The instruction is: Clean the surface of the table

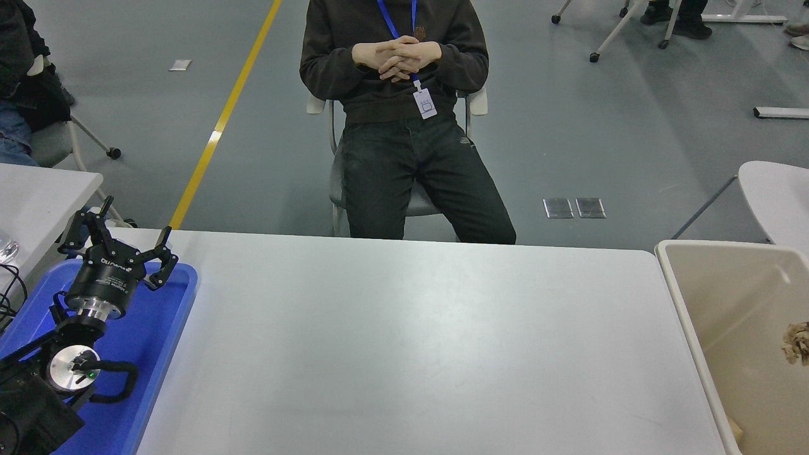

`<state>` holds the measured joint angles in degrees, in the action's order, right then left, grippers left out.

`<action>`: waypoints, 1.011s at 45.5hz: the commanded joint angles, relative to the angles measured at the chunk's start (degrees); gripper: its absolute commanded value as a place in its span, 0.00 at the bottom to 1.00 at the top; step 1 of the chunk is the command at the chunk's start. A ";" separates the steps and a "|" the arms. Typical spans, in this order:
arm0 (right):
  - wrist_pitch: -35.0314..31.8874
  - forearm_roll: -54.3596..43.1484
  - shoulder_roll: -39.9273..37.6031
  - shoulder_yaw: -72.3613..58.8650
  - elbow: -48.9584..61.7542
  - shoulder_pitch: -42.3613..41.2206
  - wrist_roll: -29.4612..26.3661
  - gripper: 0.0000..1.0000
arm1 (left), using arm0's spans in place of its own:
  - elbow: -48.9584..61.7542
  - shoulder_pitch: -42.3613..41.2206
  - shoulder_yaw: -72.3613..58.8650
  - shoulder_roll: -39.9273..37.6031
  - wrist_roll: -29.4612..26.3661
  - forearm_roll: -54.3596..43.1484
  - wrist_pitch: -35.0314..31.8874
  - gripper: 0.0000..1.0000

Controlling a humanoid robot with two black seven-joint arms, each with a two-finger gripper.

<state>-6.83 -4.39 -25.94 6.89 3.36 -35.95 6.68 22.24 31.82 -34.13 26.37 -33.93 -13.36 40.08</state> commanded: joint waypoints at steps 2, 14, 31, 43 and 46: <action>0.24 0.52 0.37 -0.13 0.16 -1.05 0.53 1.00 | 0.00 0.00 -0.06 0.00 0.00 0.00 0.00 1.00; 0.06 0.09 -0.08 -1.61 0.16 -4.40 0.53 1.00 | 0.00 0.00 0.02 0.00 0.00 0.00 0.00 1.00; -1.08 0.61 -0.51 -1.01 0.07 -5.53 0.44 1.00 | 0.00 0.00 -0.06 0.00 0.00 0.00 0.00 1.00; -14.69 0.70 -3.50 14.01 -0.11 -9.58 0.61 1.00 | 0.00 0.00 -0.06 0.00 0.00 0.00 0.00 1.00; -16.64 0.70 -3.85 18.23 -0.11 -9.84 0.61 1.00 | 0.00 0.00 -0.06 0.00 0.00 0.00 0.00 1.00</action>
<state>-14.60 -3.82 -27.74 13.14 3.32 -43.36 7.12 22.24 31.82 -34.18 26.37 -33.93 -13.36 40.08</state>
